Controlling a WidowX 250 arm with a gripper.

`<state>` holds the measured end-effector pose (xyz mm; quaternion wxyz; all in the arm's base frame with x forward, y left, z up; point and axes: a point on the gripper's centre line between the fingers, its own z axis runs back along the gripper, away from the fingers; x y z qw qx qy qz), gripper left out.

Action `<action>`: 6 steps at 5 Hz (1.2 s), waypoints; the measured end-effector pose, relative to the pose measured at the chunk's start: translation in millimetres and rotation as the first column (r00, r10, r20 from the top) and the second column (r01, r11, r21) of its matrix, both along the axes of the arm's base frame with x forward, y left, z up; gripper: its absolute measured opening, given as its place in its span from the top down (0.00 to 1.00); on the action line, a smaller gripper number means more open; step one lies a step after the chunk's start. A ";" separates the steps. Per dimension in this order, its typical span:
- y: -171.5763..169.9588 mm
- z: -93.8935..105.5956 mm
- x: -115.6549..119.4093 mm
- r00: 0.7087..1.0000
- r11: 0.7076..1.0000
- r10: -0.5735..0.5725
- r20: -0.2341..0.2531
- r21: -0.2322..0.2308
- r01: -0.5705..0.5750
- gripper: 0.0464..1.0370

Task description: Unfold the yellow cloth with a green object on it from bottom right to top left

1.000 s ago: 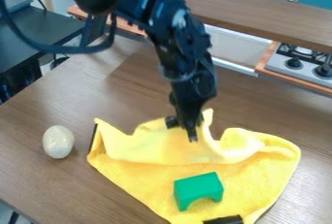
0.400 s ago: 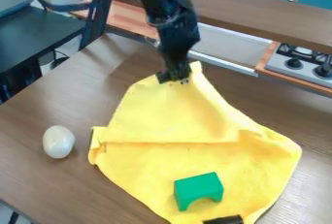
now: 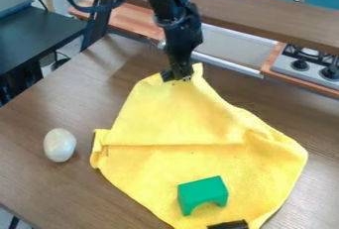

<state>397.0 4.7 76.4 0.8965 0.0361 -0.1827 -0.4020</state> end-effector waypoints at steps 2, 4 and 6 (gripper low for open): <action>17.8 -2.7 22.1 1.000 0.999 -0.024 0.006 0.024 0.024 0.99; 23.3 -7.3 39.2 0.998 0.996 -0.064 -0.006 0.056 0.064 0.99; 28.4 -20.3 55.6 0.996 0.993 -0.082 -0.029 0.078 0.084 0.96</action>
